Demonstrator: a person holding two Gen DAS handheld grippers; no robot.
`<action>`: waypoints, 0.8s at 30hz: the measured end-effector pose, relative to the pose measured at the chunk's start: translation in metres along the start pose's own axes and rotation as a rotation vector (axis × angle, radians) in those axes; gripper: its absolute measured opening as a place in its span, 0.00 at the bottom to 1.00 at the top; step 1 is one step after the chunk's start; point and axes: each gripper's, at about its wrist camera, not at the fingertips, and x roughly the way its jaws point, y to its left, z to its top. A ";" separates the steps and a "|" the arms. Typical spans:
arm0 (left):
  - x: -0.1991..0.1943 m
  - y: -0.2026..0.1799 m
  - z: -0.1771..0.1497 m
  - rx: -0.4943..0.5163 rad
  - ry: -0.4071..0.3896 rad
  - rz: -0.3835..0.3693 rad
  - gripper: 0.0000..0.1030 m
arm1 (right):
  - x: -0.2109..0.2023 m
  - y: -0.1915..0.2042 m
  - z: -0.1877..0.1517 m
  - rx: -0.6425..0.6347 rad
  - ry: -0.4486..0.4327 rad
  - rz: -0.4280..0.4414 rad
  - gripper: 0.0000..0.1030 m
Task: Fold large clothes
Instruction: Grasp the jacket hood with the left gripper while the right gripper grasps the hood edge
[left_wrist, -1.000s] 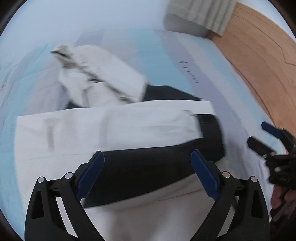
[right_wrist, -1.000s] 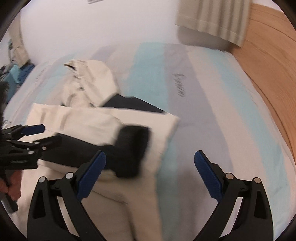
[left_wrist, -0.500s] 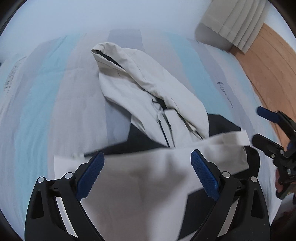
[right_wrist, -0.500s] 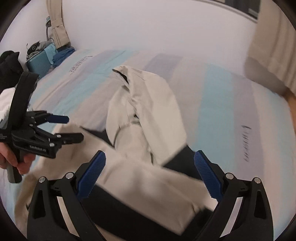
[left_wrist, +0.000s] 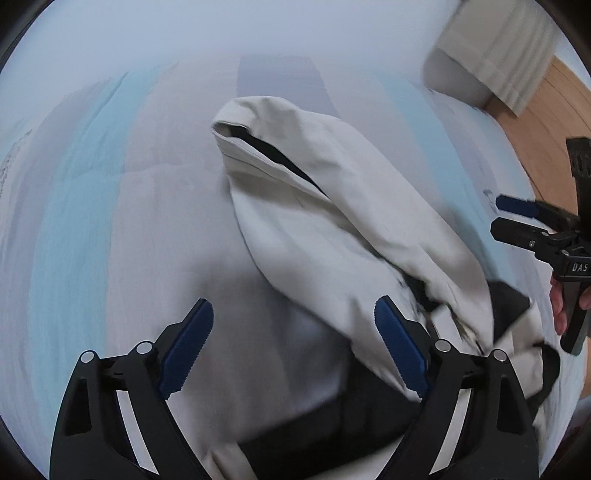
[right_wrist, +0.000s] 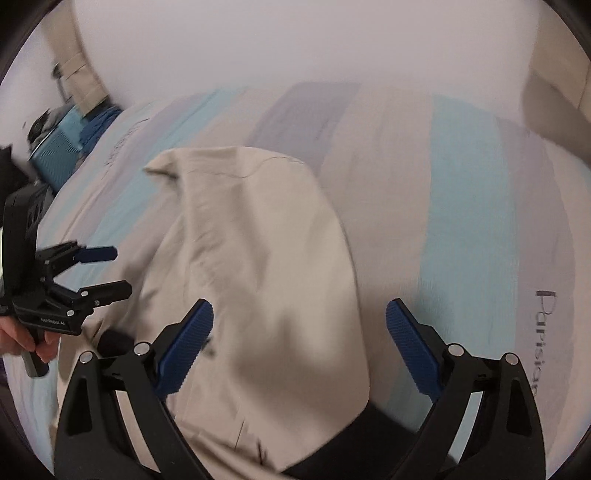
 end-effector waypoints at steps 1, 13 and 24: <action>0.003 0.003 0.004 -0.005 -0.001 0.005 0.83 | 0.005 -0.004 0.005 0.016 0.005 0.009 0.88; 0.051 0.046 0.048 -0.123 0.034 -0.063 0.75 | 0.074 -0.020 0.042 0.100 0.142 0.077 0.88; 0.077 0.063 0.064 -0.142 0.055 -0.123 0.70 | 0.113 -0.033 0.070 0.237 0.157 0.217 0.83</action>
